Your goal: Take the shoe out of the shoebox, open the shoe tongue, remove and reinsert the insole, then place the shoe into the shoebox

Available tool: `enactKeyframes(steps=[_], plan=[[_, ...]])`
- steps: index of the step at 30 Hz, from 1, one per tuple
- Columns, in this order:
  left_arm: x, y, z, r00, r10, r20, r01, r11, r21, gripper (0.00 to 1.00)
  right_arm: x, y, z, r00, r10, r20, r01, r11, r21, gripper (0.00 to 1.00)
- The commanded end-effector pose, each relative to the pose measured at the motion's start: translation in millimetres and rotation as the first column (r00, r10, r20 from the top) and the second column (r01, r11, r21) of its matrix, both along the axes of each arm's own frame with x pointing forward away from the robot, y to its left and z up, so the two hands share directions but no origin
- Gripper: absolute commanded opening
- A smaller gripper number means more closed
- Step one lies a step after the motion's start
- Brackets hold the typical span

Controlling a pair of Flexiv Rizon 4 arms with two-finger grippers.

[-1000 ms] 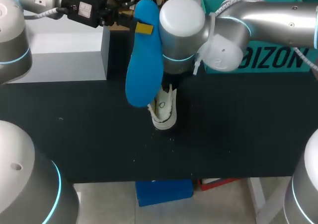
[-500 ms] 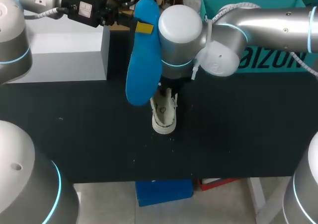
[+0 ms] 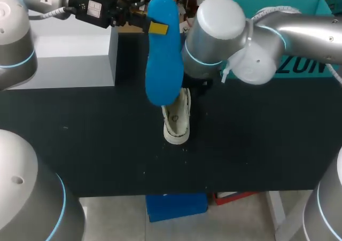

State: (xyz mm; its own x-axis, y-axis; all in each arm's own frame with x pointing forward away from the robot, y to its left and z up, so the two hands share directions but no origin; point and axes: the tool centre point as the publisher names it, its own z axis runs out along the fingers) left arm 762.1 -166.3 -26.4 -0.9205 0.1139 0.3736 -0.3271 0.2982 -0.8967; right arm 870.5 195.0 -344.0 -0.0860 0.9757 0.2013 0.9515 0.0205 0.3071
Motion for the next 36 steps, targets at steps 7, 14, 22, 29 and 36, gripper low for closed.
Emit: enactKeyframes(steps=[7, 14, 22, 29, 36], plan=[[0.7, -1, 0, 1.0, 0.0, 0.0, 0.0, 1.0, 0.003, 0.0, -6.3, -30, 28, 0.994, 0.106, -0.003, -0.101, 0.96, 0.261, 1.0], [0.7, -1, 0, 1.0, 0.0, 0.0, 0.0, 1.0, 0.003, 0.0, -6.3, -30, 28, 0.994, 0.106, -0.003, -0.101, 0.96, 0.261, 1.0], [0.7, -1, 0, 1.0, 0.0, 0.0, 0.0, 1.0, 0.003, 0.0, -6.3, -30, 28, 0.994, 0.106, -0.003, -0.101, 0.96, 0.261, 1.0], [0.7, -1, 0, 1.0, 0.0, 0.0, 0.0, 1.0, 0.003, 0.0, -8.3, -52, 50, 0.996, 0.076, 0.041, -0.086, 0.907, 0.413, 1.0], [0.7, -1, 0, 1.0, 0.0, 0.0, 0.0, 1.0, 0.003, 0.0, -5.5, -70, 69, 0.991, 0.116, 0.062, -0.131, 0.823, 0.553, 1.0]])
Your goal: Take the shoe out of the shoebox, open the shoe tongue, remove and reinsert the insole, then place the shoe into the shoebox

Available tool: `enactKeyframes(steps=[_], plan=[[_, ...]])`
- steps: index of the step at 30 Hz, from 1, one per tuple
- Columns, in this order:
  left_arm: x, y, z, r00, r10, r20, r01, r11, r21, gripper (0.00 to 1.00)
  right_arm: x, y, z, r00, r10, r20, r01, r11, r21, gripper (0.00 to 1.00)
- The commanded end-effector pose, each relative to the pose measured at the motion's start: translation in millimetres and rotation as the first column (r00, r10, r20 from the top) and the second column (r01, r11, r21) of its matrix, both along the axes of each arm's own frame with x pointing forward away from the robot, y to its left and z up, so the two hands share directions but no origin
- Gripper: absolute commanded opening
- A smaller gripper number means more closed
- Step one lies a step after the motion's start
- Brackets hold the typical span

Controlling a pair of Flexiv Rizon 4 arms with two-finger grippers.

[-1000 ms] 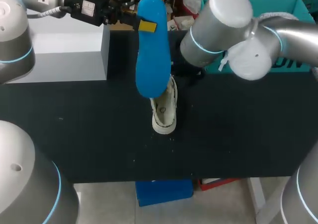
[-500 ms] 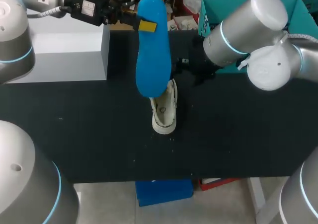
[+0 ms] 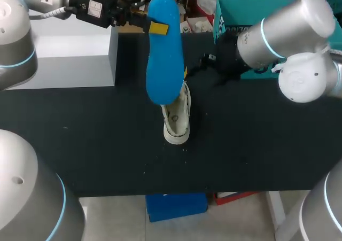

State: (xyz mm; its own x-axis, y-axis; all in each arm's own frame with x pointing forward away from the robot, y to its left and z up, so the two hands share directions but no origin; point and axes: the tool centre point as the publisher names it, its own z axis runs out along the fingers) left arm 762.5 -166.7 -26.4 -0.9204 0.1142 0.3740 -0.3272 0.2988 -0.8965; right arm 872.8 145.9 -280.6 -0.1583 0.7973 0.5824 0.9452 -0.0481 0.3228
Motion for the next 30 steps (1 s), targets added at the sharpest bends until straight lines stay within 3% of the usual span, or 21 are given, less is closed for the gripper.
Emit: enactKeyframes(steps=[1, 11, 30], plan=[[0.4, -1, 0, 1.0, 0.001, 0.0, -0.001, 1.0, 0.003, 0.0, -8.0, -21, 7, 0.997, 0.071, 0.013, -0.072, 0.977, 0.201, 1.0], [0.4, -1, 0, 1.0, 0.001, 0.0, -0.001, 1.0, 0.003, 0.0, -11.8, -26, 23, 0.989, 0.144, 0.025, -0.14, 0.89, 0.433, 1.0], [0.4, -1, 0, 1.0, 0.001, 0.0, -0.001, 1.0, 0.003, 0.0, -17.2, -19, 54, 0.977, 0.175, 0.121, -0.213, 0.804, 0.556, 1.0]])
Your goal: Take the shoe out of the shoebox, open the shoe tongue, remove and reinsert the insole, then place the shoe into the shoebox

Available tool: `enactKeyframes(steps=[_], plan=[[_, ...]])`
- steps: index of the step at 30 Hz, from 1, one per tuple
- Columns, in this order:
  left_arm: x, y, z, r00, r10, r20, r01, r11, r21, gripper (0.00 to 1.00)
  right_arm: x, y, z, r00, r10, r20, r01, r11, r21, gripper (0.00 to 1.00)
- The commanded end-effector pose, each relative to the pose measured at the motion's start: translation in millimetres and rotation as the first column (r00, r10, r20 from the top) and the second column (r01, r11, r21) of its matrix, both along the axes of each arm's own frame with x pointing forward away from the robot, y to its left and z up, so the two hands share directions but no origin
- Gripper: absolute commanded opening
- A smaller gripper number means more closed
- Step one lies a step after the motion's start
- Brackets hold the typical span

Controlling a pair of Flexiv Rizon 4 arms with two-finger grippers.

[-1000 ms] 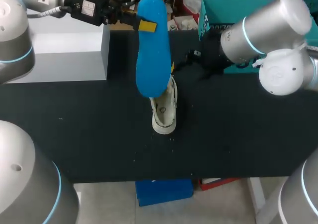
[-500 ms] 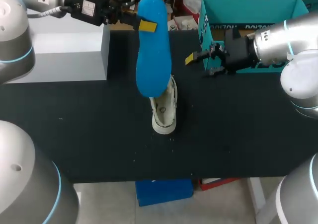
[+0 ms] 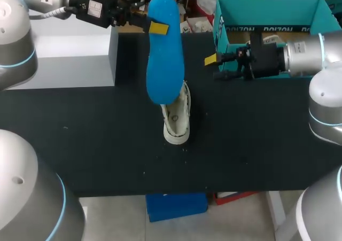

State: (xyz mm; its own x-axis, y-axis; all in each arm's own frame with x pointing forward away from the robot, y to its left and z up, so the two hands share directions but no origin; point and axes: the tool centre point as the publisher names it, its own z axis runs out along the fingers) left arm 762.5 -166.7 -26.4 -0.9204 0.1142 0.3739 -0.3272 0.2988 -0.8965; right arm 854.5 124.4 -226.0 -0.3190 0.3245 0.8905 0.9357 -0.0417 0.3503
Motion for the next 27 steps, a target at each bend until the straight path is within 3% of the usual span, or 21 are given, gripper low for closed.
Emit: enactKeyframes(steps=[1, 4, 6, 8, 14, 16, 18, 27], plan=[[0.4, -1, 0, 1.0, 0.001, 0.0, -0.001, 1.0, 0.003, 0.0, 1.0, 2, -1, 1.0, 0.002, 0.005, -0.002, 0.999, 0.047, 1.0], [0.4, -1, 0, 1.0, 0.001, 0.0, -0.001, 1.0, 0.003, 0.0, 1.0, 2, -1, 1.0, 0.002, 0.005, -0.002, 0.999, 0.047, 1.0], [-4.2, -2, 3, 0.957, 0.082, 0.278, -0.076, 0.997, -0.031, 0.0, 1.0, 2, -1, 1.0, 0.002, 0.005, -0.002, 0.999, 0.047, 1.0], [-14.3, -3, 4, 0.85, 0.139, 0.508, -0.119, 0.99, -0.072, 0.0, 1.0, 2, -1, 1.0, 0.002, 0.005, -0.002, 0.999, 0.047, 1.0], [-41.9, -8, -8, 0.596, 0.143, 0.79, -0.105, 0.989, -0.1, 0.0, 1.0, 2, -1, 1.0, 0.002, 0.005, -0.002, 0.999, 0.047, 1.0], [-54.3, -11, -16, 0.47, 0.116, 0.875, -0.095, 0.992, -0.081, 0.0, 1.0, 2, -1, 1.0, 0.002, 0.005, -0.002, 0.999, 0.047, 1.0], [-61.7, -12, -25, 0.463, 0.104, 0.88, -0.091, 0.993, -0.069, 0.0, 1.0, 2, -1, 1.0, 0.002, 0.005, -0.002, 0.999, 0.047, 1.0], [-61.7, -12, -25, 0.463, 0.104, 0.88, -0.091, 0.993, -0.069, 0.0, 1.0, 2, -1, 1.0, 0.002, 0.005, -0.002, 0.999, 0.047, 1.0]])
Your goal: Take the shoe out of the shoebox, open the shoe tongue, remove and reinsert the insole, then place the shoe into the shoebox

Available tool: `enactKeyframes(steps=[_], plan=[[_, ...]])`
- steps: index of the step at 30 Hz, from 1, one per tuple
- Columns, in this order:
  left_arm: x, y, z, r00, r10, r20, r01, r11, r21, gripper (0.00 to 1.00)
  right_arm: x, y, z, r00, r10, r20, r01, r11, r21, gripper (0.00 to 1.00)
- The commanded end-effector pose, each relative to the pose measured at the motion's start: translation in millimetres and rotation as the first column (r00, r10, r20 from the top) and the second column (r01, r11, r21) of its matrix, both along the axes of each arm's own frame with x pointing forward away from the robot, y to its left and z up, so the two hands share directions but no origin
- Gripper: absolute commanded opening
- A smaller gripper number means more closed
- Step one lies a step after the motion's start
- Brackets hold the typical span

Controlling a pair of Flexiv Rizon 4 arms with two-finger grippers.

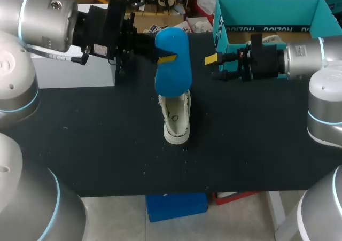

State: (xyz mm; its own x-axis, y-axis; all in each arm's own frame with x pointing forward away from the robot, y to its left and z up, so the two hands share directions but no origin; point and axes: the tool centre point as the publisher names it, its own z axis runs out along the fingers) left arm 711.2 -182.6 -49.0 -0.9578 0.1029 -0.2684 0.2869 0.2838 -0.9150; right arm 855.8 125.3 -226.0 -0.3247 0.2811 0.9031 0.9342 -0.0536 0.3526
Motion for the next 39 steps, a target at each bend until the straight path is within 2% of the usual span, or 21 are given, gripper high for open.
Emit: enactKeyframes(steps=[1, 12, 14, 17, 21, 22, 24, 25, 27, 28, 30, 32, 33, 35, 37, 39], plan=[[-10.4, 3, -2, 0.906, 0.105, 0.411, -0.093, 0.994, -0.05, 0.0, -0.2, 1, -1, 1.0, -0.003, 0.0, 0.003, 1.0, 0.0, 1.0], [-10.4, 3, -2, 0.906, 0.105, 0.411, -0.093, 0.994, -0.05, 0.0, -0.2, 1, -1, 1.0, -0.003, 0.0, 0.003, 1.0, 0.0, 1.0], [-24.9, 5, -6, 0.846, 0.098, 0.525, -0.086, 0.995, -0.047, 0.0, -0.2, 1, -1, 1.0, -0.003, 0.0, 0.003, 1.0, 0.0, 1.0], [-48.2, 17, -29, 0.817, 0.126, 0.563, -0.066, 0.99, -0.125, 0.0, -0.2, 1, -1, 1.0, -0.003, 0.0, 0.003, 1.0, 0.0, 1.0], [-72.0, 37, -69, 0.793, 0.129, 0.595, -0.063, 0.989, -0.13, 0.0, -0.2, 1, -1, 1.0, -0.003, 0.0, 0.003, 1.0, 0.0, 1.0], [-78.1, 41, -77, 0.749, 0.112, 0.653, -0.064, 0.993, -0.097, 0.0, -0.2, 1, -1, 1.0, -0.003, 0.0, 0.003, 1.0, 0.0, 1.0], [-83.1, 45, -91, 0.752, 0.117, 0.649, -0.059, 0.992, -0.11, 0.0, -0.2, 1, -1, 1.0, -0.003, 0.0, 0.003, 1.0, 0.0, 1.0], [-85.3, 49, -99, 0.703, 0.113, 0.702, -0.067, 0.993, -0.093, 0.0, -0.2, 1, -1, 1.0, -0.003, 0.0, 0.003, 1.0, 0.0, 1.0], [-90.4, 53, -111, 0.697, 0.127, 0.706, -0.071, 0.992, -0.108, 0.0, -0.2, 1, -1, 1.0, -0.003, 0.0, 0.003, 1.0, 0.0, 1.0], [-93.8, 56, -115, 0.638, 0.117, 0.761, -0.079, 0.993, -0.087, 0.0, -0.2, 1, -1, 1.0, -0.003, 0.0, 0.003, 1.0, 0.0, 1.0], [-96.9, 58, -123, 0.639, 0.145, 0.756, -0.079, 0.989, -0.123, 0.0, -0.2, 1, -1, 1.0, -0.003, 0.0, 0.003, 1.0, 0.0, 1.0], [-98.7, 60, -130, 0.563, 0.13, 0.816, -0.083, 0.991, -0.101, 0.0, -0.2, 1, -1, 1.0, -0.003, 0.0, 0.003, 1.0, 0.0, 1.0], [-99.1, 59, -132, 0.573, 0.148, 0.806, -0.073, 0.989, -0.129, 0.0, -0.2, 1, -1, 1.0, -0.003, 0.0, 0.003, 1.0, 0.0, 1.0], [-99.7, 61, -140, 0.522, 0.157, 0.839, -0.071, 0.988, -0.141, 0.0, -0.2, 1, -1, 1.0, -0.003, 0.0, 0.003, 1.0, 0.0, 1.0], [-99.9, 60, -147, 0.501, 0.184, 0.845, -0.05, 0.982, -0.184, 0.0, -0.2, 1, -1, 1.0, -0.003, 0.0, 0.003, 1.0, 0.0, 1.0], [-100.8, 60, -156, 0.473, 0.178, 0.863, -0.043, 0.983, -0.179, 0.0, -0.2, 1, -1, 1.0, -0.003, 0.0, 0.003, 1.0, 0.0, 1.0]])
